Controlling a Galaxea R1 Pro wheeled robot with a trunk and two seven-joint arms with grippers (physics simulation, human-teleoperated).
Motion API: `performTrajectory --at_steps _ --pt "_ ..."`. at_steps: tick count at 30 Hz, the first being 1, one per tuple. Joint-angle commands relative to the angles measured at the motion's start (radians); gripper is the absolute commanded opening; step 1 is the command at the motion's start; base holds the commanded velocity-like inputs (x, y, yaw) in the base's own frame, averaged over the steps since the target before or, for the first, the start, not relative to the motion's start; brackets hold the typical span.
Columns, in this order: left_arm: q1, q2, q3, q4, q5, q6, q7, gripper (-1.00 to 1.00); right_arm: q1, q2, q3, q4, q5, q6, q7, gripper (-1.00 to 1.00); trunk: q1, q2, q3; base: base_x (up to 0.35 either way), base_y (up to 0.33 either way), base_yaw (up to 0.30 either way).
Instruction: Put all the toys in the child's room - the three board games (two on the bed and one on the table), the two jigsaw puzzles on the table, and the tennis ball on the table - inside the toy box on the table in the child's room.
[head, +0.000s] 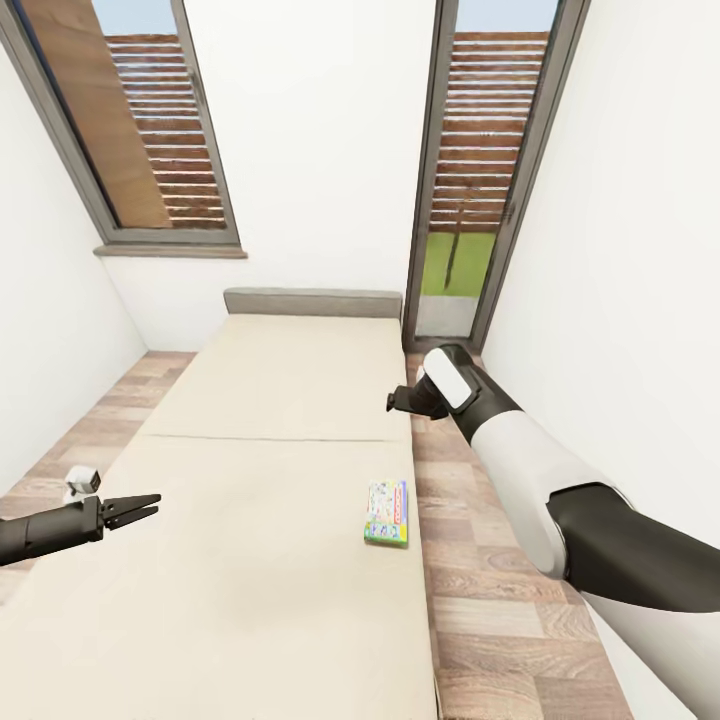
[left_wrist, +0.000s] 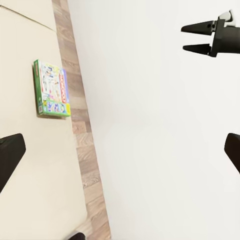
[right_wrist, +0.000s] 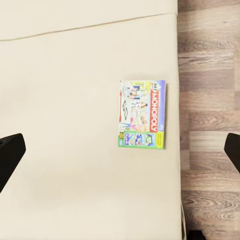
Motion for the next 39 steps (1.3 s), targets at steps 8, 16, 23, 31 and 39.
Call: performTrajectory --at_steps 8,16,23,31,39 --pt "-0.001 0.000 0.000 -0.001 -0.002 0.011 -0.004 1.00 -0.001 0.001 0.001 -0.005 -0.010 0.000 -0.010 1.00 0.001 -0.002 -0.015 0.000 0.000 0.000" --pt "-0.001 0.001 0.000 0.000 -0.002 0.011 -0.004 1.00 -0.001 0.001 -0.001 -0.005 -0.010 -0.002 -0.009 1.00 0.001 -0.002 -0.028 0.000 0.000 0.000" --pt "-0.001 0.002 0.001 0.000 -0.002 0.011 -0.004 1.00 -0.001 0.001 -0.001 -0.005 -0.011 -0.003 -0.009 1.00 0.001 -0.002 -0.040 0.000 0.000 0.000" --pt "-0.001 0.000 -0.001 -0.001 -0.001 0.011 -0.004 1.00 -0.001 0.000 -0.002 -0.005 -0.011 -0.003 -0.009 1.00 0.001 -0.002 -0.053 0.000 0.000 0.000" --pt "-0.001 0.000 0.000 0.000 0.000 0.011 -0.004 1.00 -0.002 0.000 -0.002 -0.006 -0.008 -0.004 -0.009 1.00 0.001 -0.002 -0.066 0.000 0.000 0.000"
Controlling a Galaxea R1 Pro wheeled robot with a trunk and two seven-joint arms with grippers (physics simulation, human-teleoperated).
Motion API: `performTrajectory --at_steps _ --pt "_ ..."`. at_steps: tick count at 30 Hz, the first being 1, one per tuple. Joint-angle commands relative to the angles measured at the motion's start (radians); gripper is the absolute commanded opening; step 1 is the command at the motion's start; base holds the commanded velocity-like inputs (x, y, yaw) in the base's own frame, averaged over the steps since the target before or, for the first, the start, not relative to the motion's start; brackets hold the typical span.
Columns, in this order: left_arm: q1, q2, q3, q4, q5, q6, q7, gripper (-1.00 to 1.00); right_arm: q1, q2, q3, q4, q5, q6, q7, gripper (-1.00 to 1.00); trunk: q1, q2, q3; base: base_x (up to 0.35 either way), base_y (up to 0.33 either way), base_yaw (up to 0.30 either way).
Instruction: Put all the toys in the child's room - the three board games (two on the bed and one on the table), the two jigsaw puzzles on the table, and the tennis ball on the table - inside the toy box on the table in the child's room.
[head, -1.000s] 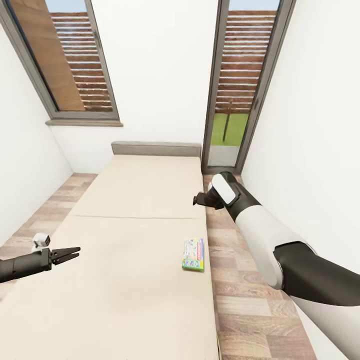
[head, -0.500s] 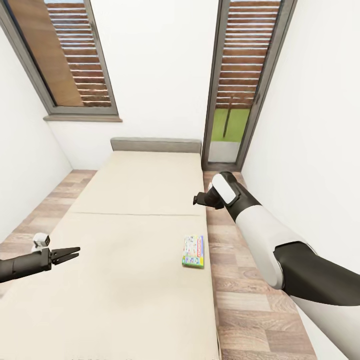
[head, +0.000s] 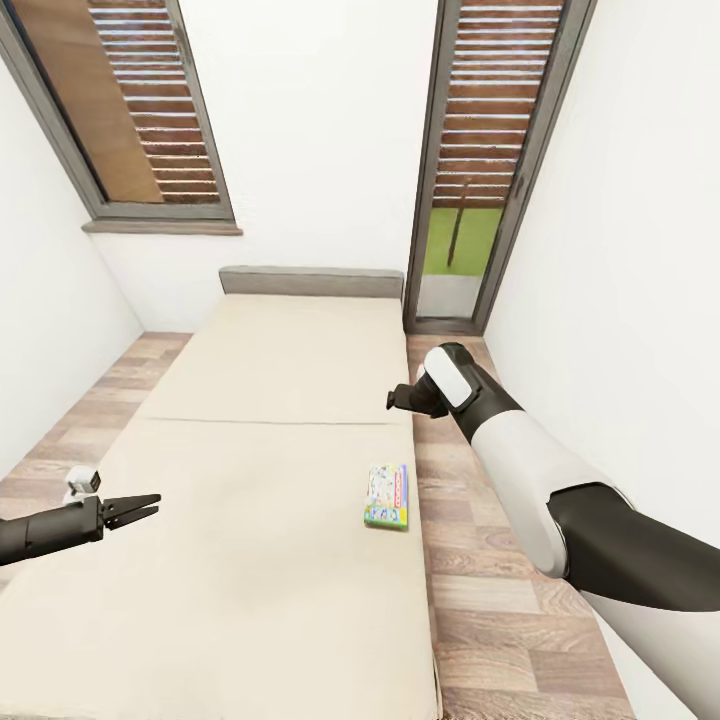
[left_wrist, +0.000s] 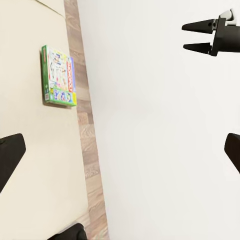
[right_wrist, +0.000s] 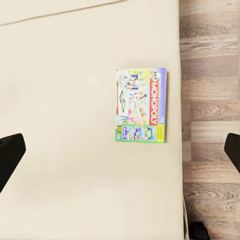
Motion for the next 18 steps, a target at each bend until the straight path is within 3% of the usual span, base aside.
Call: performTrajectory --at_steps 1,18 --pt "-0.001 0.000 0.000 0.000 -0.002 0.011 -0.004 1.00 -0.001 -0.001 0.005 -0.001 -0.011 0.002 -0.009 1.00 0.000 -0.002 -0.003 0.000 0.000 0.000" --pt "-0.001 0.000 0.001 0.000 -0.001 0.011 -0.004 1.00 -0.019 -0.002 0.005 -0.004 -0.010 -0.001 -0.009 1.00 0.000 -0.002 -0.032 0.000 0.000 0.000"
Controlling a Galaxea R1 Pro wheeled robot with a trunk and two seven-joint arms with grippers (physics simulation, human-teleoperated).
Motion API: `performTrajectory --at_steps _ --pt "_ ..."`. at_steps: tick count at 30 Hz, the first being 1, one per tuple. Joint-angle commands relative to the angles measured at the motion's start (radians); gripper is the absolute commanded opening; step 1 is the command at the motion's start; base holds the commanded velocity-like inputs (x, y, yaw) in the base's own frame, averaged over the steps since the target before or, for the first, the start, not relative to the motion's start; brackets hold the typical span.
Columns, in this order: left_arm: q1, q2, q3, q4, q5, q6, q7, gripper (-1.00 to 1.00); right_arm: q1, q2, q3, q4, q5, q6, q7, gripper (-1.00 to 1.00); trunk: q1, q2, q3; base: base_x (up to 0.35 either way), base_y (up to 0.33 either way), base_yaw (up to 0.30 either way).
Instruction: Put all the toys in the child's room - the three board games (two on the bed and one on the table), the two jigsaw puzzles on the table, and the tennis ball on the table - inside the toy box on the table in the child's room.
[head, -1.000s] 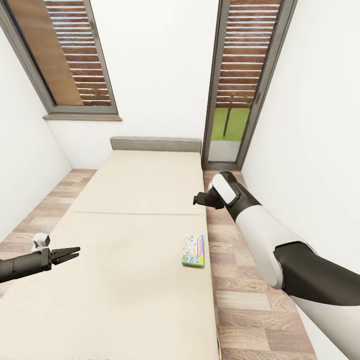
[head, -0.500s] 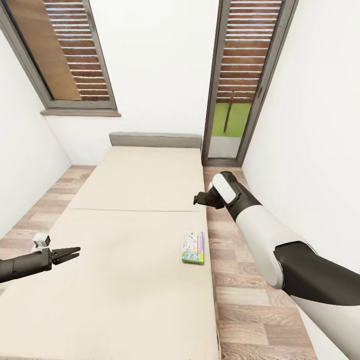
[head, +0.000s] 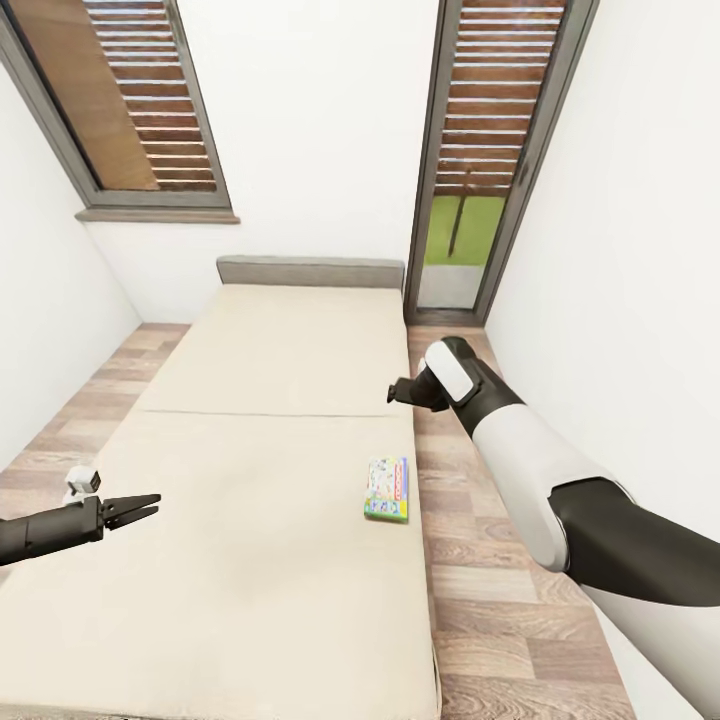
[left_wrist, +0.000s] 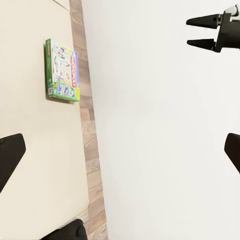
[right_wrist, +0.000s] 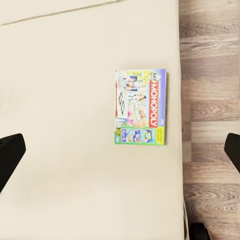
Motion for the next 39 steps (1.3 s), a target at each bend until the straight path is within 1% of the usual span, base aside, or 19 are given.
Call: performTrajectory --at_steps 1,10,32,39 --pt "-0.001 0.000 0.000 0.000 -0.002 0.011 -0.004 1.00 -0.005 0.000 0.005 -0.001 -0.011 0.002 -0.009 1.00 0.000 -0.002 -0.003 0.000 0.000 0.000" --pt "-0.001 0.001 0.000 0.000 -0.002 0.011 -0.004 1.00 -0.030 0.001 0.005 -0.001 -0.011 0.002 -0.009 1.00 0.000 -0.002 -0.018 0.000 0.000 0.000" --pt "-0.001 0.002 0.001 0.000 -0.003 0.011 -0.004 1.00 -0.039 0.002 0.005 -0.001 -0.011 0.001 -0.009 1.00 0.000 -0.002 -0.055 0.000 0.000 0.000" --pt "-0.001 0.009 0.002 0.000 -0.003 0.011 -0.004 1.00 -0.040 0.003 0.005 -0.001 -0.011 0.000 -0.010 1.00 0.000 -0.002 -0.066 0.000 0.000 0.000"
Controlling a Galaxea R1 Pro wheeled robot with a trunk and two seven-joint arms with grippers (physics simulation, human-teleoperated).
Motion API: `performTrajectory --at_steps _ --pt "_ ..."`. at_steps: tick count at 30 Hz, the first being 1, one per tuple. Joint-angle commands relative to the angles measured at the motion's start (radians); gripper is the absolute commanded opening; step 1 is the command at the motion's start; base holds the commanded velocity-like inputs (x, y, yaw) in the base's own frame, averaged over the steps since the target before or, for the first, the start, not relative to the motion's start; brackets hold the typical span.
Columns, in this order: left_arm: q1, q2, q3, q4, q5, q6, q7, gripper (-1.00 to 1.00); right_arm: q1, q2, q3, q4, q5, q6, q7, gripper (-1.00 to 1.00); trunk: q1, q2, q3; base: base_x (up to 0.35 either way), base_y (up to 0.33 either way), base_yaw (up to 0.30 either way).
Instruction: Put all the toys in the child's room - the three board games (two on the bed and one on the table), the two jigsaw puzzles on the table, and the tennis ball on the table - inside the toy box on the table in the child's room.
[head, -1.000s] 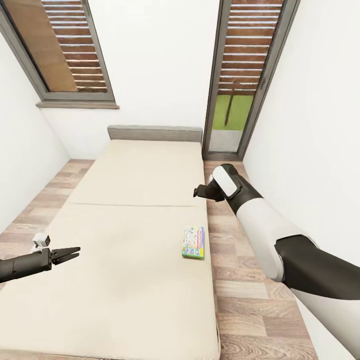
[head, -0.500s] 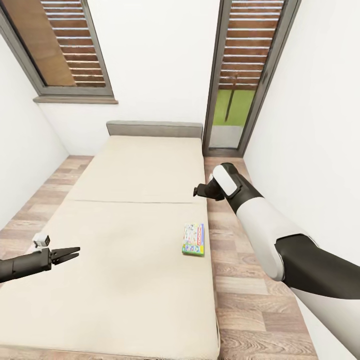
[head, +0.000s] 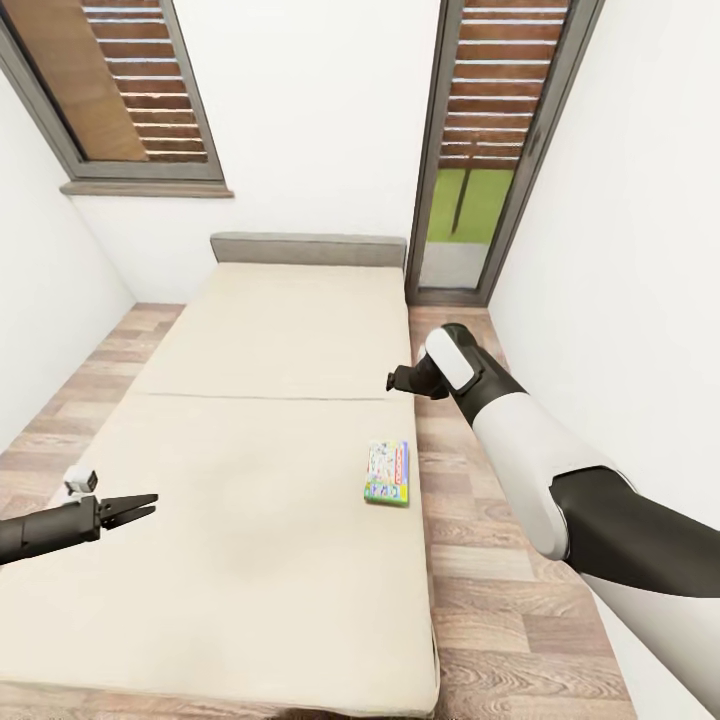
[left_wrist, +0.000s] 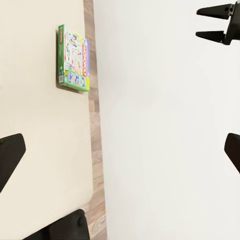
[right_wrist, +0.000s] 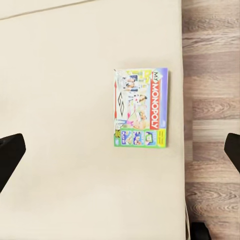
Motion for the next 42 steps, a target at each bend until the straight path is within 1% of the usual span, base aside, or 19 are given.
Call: performTrajectory --at_steps 1,8,13,17,18,19,20,22,24,25,26,27,29,30,31,33,35,37,42 --pt "-0.001 0.001 0.001 0.000 -0.001 0.011 -0.004 1.00 -0.001 -0.001 0.005 -0.001 -0.011 0.002 -0.009 1.00 0.000 -0.002 -0.003 0.000 0.000 0.000" --pt "-0.003 0.002 0.005 -0.001 0.000 0.012 -0.004 1.00 0.001 0.000 0.005 -0.001 -0.011 0.001 -0.008 1.00 0.000 -0.002 -0.015 0.000 0.000 0.000" --pt "-0.016 0.004 0.005 -0.011 0.001 0.029 -0.004 1.00 0.000 0.001 0.005 -0.001 -0.011 0.001 -0.010 1.00 0.000 -0.002 -0.023 0.000 0.000 0.000" --pt "-0.098 0.004 -0.001 -0.013 0.000 0.066 -0.004 1.00 -0.002 0.001 0.005 -0.001 -0.011 0.000 -0.010 1.00 0.000 -0.002 -0.030 0.000 0.000 0.000" --pt "-0.144 0.005 -0.014 -0.012 -0.001 0.076 -0.004 1.00 -0.007 0.001 0.005 -0.001 -0.011 0.001 -0.011 1.00 0.000 -0.002 -0.031 0.000 0.000 0.000" --pt "-0.168 0.006 -0.025 -0.010 -0.001 0.079 -0.004 1.00 -0.010 0.001 0.005 -0.002 -0.011 0.001 -0.010 1.00 0.000 -0.002 -0.033 0.000 0.000 0.000" --pt "-0.216 0.007 -0.052 -0.002 -0.001 0.085 -0.004 1.00 -0.018 0.001 0.005 -0.001 -0.011 0.001 -0.011 1.00 0.000 -0.002 -0.035 0.000 0.000 0.000" --pt "-0.265 0.007 -0.083 0.009 -0.002 0.088 -0.004 1.00 -0.026 0.001 0.005 -0.001 -0.011 0.001 -0.011 1.00 0.000 -0.002 -0.038 0.000 0.000 0.000" --pt "-0.362 0.005 -0.141 0.051 -0.002 0.088 -0.004 1.00 -0.037 0.004 0.005 -0.001 -0.011 0.001 -0.012 1.00 0.000 -0.002 -0.041 0.000 0.000 0.000" --pt "-0.410 0.003 -0.163 0.078 -0.002 0.088 -0.004 1.00 -0.043 0.007 0.005 -0.001 -0.011 0.001 -0.012 1.00 0.000 -0.002 -0.043 0.000 0.000 0.000" --pt "-0.434 0.002 -0.173 0.090 -0.002 0.088 -0.004 1.00 -0.046 0.008 0.006 -0.001 -0.011 0.001 -0.013 1.00 0.000 -0.002 -0.045 0.000 0.000 0.000" --pt "-0.480 -0.001 -0.189 0.113 -0.002 0.088 -0.004 1.00 -0.054 0.008 0.006 -0.001 -0.010 0.001 -0.013 1.00 0.000 -0.002 -0.046 0.000 0.000 0.000" --pt "-0.521 -0.004 -0.202 0.131 -0.002 0.088 -0.004 1.00 -0.062 0.008 0.006 -0.001 -0.010 0.000 -0.013 1.00 0.000 -0.002 -0.050 0.000 0.000 0.000" --pt "-0.555 -0.007 -0.211 0.145 -0.002 0.088 -0.004 1.00 -0.069 0.008 0.006 -0.001 -0.010 0.000 -0.013 1.00 0.000 -0.002 -0.051 0.000 0.000 0.000" --pt "-0.570 -0.009 -0.214 0.149 -0.002 0.088 -0.004 1.00 -0.071 0.008 0.006 -0.001 -0.010 0.000 -0.013 1.00 0.000 -0.002 -0.053 0.000 0.000 0.000" --pt "-0.604 -0.026 -0.222 0.160 -0.002 0.088 -0.004 1.00 -0.078 0.008 0.007 -0.001 -0.010 0.000 -0.014 1.00 0.000 -0.002 -0.056 0.000 0.000 0.000" --pt "-0.616 -0.038 -0.225 0.164 -0.002 0.088 -0.004 1.00 -0.080 0.008 0.007 -0.001 -0.010 0.000 -0.013 1.00 0.000 -0.002 -0.059 0.000 0.000 0.000" --pt "-0.622 -0.044 -0.228 0.166 -0.003 0.088 -0.004 1.00 -0.081 0.008 0.007 -0.001 -0.010 0.000 -0.013 1.00 0.000 -0.002 -0.063 0.000 0.000 0.000" --pt "-0.627 -0.046 -0.232 0.168 -0.002 0.088 -0.004 1.00 -0.082 0.008 0.007 -0.001 -0.011 0.000 -0.013 1.00 0.000 -0.002 -0.071 0.000 0.000 0.000"
